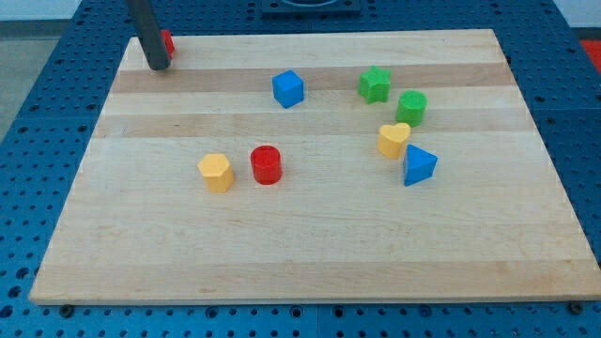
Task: Nudge the red star slightly right and down
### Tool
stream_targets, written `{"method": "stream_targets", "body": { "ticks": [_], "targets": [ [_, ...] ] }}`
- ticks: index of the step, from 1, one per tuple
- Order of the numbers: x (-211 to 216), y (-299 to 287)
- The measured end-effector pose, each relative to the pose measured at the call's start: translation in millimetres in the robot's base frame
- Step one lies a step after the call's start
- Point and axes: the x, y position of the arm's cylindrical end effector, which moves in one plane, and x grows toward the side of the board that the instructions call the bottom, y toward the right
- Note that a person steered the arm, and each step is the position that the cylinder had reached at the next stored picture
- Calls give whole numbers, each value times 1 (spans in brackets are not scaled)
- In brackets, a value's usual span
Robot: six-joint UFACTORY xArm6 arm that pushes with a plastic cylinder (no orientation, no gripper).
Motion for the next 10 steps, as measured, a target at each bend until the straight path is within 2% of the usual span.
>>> {"method": "stream_targets", "body": {
  "ticks": [2,3,4,5,7,9,10],
  "targets": [
    [-4,43],
    [-21,71],
    [-61,71],
    [-72,71],
    [-70,73],
    [-21,47],
    [-1,8]
  ]
}}
